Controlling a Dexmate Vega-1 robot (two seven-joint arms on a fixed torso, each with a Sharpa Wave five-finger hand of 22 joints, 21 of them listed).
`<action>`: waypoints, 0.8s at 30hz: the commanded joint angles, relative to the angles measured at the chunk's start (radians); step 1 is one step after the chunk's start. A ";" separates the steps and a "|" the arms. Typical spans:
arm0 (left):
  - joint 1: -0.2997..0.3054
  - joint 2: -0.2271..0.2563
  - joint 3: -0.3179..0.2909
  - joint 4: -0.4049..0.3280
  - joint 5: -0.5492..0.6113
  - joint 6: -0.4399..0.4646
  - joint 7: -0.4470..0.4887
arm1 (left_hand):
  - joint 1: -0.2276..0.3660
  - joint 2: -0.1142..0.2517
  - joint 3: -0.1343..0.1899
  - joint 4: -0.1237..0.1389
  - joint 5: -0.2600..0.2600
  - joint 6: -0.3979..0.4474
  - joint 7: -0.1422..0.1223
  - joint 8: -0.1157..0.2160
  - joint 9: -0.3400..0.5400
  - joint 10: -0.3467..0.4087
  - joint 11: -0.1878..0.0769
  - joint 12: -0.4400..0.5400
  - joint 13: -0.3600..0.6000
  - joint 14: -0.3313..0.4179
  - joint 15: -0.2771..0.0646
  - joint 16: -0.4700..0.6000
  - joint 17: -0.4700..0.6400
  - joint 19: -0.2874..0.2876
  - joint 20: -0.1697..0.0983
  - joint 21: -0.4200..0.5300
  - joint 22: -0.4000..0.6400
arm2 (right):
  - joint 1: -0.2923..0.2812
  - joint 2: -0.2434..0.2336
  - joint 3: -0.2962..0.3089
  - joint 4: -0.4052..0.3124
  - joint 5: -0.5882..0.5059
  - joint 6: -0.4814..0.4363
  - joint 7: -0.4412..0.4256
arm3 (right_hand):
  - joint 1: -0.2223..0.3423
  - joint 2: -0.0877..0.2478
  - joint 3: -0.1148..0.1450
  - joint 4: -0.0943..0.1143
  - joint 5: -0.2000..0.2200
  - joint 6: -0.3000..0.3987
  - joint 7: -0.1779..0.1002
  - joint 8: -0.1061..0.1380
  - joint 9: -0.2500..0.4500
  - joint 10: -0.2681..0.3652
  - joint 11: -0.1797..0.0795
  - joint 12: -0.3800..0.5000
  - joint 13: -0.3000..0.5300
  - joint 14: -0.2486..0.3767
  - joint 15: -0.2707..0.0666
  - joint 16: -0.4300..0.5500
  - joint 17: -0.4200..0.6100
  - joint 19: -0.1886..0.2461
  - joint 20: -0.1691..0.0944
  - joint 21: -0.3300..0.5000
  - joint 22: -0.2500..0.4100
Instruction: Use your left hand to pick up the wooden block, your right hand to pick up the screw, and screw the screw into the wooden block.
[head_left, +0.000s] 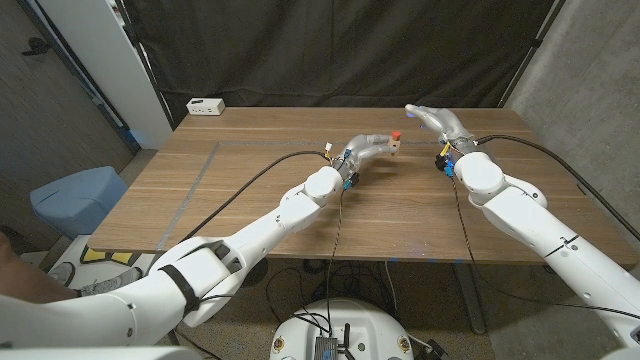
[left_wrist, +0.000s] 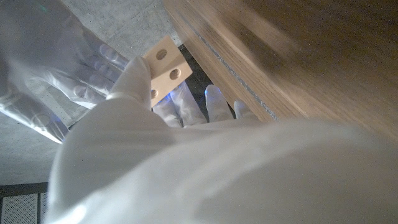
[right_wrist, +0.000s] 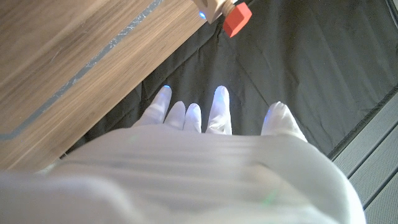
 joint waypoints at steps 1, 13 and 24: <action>0.010 0.006 -0.006 -0.021 -0.021 0.019 -0.015 | -0.004 0.035 0.023 0.020 0.005 0.023 0.014 0.010 0.005 0.011 -0.002 0.008 0.025 0.006 -0.056 -0.001 0.002 -0.003 0.004 0.005 0.005 | -0.035 0.012 0.010 0.028 0.063 0.090 -0.014 | -0.018 0.000 -0.003 0.005 0.006 -0.027 0.002 -0.004 -0.003 -0.025 0.004 0.001 0.001 -0.019 0.008 0.002 0.002 -0.024 -0.010 0.003 0.001; 0.013 0.006 -0.008 -0.025 -0.030 0.029 -0.016 | -0.006 0.035 0.023 0.021 0.005 0.022 0.016 0.010 0.005 0.011 -0.002 0.009 0.025 0.006 -0.057 -0.001 0.002 -0.003 0.004 0.005 0.005 | -0.040 0.018 -0.003 0.058 0.101 0.151 0.013 | -0.074 0.021 -0.015 0.014 0.005 -0.105 0.000 -0.001 -0.009 -0.172 0.010 -0.004 -0.002 -0.160 0.038 -0.009 0.002 -0.118 -0.042 0.004 0.001; 0.006 -0.002 -0.011 -0.005 -0.042 0.030 -0.022 | -0.007 0.036 0.023 0.021 0.005 0.019 0.017 0.008 0.005 0.010 -0.003 0.008 0.024 0.005 -0.056 -0.001 0.002 -0.004 0.005 0.005 0.005 | -0.036 0.028 -0.019 0.092 0.119 0.194 0.031 | -0.119 0.037 -0.025 0.024 0.003 -0.172 -0.003 -0.006 -0.012 -0.282 -0.013 -0.004 -0.004 -0.257 0.043 -0.006 0.002 -0.186 -0.057 0.006 0.002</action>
